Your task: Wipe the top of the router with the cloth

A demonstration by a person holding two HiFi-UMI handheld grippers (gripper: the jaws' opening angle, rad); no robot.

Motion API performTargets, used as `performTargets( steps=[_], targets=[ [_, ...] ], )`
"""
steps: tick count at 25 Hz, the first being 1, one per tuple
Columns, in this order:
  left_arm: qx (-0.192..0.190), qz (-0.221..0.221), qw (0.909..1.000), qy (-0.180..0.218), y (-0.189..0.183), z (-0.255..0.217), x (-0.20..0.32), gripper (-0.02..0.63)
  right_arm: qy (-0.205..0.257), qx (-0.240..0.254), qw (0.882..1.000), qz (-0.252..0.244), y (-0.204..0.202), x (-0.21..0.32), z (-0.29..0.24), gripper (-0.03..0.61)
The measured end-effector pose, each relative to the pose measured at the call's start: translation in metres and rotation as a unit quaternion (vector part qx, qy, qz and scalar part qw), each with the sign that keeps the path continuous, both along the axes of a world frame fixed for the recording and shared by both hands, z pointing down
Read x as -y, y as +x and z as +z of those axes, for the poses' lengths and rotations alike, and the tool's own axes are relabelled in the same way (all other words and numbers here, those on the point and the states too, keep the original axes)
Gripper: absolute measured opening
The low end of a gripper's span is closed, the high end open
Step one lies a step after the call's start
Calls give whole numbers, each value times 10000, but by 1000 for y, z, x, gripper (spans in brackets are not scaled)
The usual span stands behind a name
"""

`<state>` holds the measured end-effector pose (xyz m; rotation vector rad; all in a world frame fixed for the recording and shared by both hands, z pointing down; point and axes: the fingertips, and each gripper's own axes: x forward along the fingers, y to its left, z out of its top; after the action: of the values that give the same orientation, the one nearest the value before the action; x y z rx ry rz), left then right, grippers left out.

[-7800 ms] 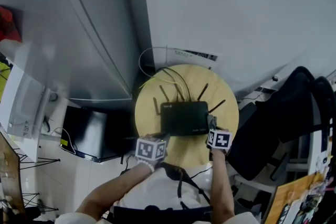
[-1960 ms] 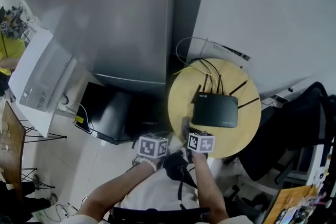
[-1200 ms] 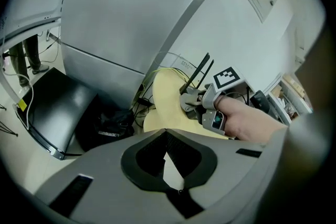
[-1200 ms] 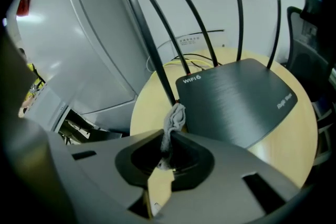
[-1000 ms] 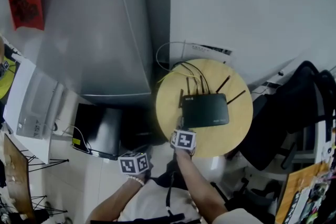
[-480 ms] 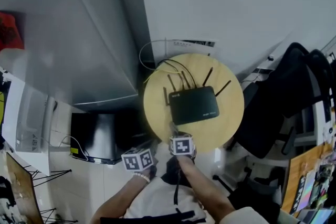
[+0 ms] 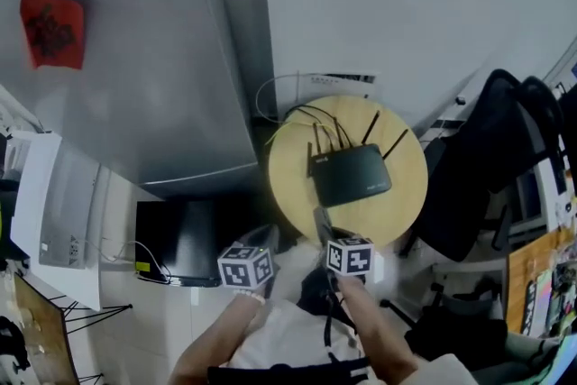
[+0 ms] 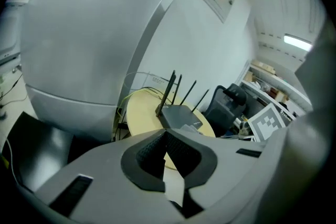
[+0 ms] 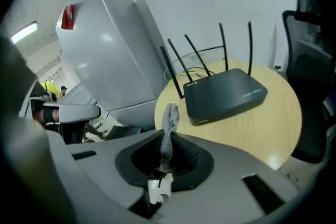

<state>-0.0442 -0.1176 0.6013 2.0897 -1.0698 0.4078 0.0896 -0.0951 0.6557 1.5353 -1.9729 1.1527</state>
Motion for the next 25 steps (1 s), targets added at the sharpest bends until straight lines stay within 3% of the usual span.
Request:
performTargets(
  steps=[6, 14, 19, 25],
  targets=[
    [-287, 1296, 9889, 668, -2, -54, -42, -2, 677, 256, 9899, 1218, -12, -72, -52, 38],
    [-830, 2286, 9689, 458, 4, -65, -144, -2, 1104, 344, 9678, 2235, -31, -189, -97, 38],
    [-1029, 2480, 9612, 624, 19, -91, -179, -2, 1433, 233, 9614, 2338, -22, -222, -129, 37],
    [-1022, 2286, 9654, 727, 24, -107, -203, -2, 1655, 143, 9629, 2125, -19, -249, -149, 35]
  ],
)
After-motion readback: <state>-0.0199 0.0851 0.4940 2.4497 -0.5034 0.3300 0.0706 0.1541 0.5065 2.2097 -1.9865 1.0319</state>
